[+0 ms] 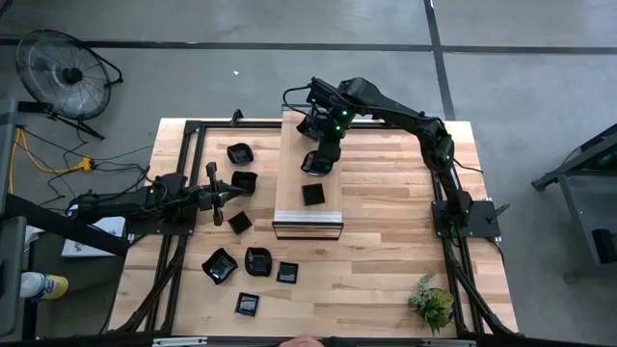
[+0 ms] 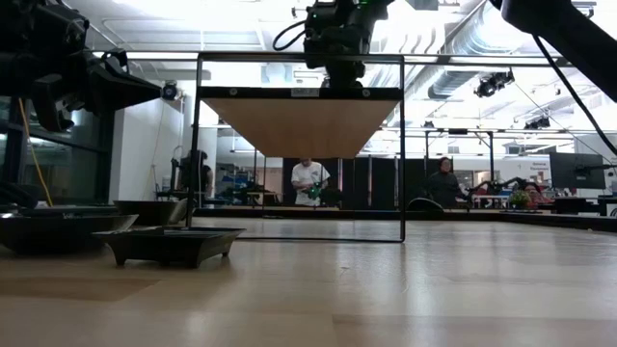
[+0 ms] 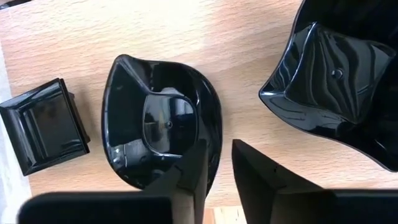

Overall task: Pick & Place Mini shaped plates
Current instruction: Stack the leaf-shaped plate on top of the stacked leaf-shaped plates on the shelf, then stack the square-shaped plate on top of the stacked square-shaped plates on the shelf

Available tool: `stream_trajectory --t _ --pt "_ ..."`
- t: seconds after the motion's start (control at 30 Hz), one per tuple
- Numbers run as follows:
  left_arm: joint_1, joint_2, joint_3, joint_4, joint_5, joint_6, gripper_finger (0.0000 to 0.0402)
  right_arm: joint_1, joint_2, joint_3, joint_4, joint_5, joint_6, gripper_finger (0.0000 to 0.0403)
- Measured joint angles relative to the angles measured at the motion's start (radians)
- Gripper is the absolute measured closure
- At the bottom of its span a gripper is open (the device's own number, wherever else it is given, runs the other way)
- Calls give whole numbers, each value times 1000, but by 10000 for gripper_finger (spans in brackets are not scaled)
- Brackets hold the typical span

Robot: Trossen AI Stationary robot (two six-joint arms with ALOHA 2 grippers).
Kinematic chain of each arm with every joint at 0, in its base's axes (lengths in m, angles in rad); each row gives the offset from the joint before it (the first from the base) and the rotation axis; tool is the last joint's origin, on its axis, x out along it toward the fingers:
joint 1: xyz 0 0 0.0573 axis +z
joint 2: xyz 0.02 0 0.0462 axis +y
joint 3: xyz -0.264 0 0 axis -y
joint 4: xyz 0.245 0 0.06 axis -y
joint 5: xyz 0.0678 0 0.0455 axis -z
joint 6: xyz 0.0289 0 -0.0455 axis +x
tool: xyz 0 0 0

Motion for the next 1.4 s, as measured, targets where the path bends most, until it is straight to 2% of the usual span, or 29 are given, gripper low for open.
stream_trajectory --t 0.2,0.43,0.8,1.0,1.1,1.4 --pt "0 0 0 0 0 0 389 10 -14 9 -1 4 -4 323" --pt "0 0 0 0 0 0 389 71 -55 44 0 20 -34 323" --pt "0 0 0 0 0 0 389 279 -133 48 -3 42 -54 324" --pt "0 0 0 0 0 0 389 401 -141 47 -17 43 81 324" --pt "0 0 0 0 0 0 389 458 -141 47 -17 103 181 324" --pt "0 0 0 0 0 0 389 644 -114 47 26 395 540 324"
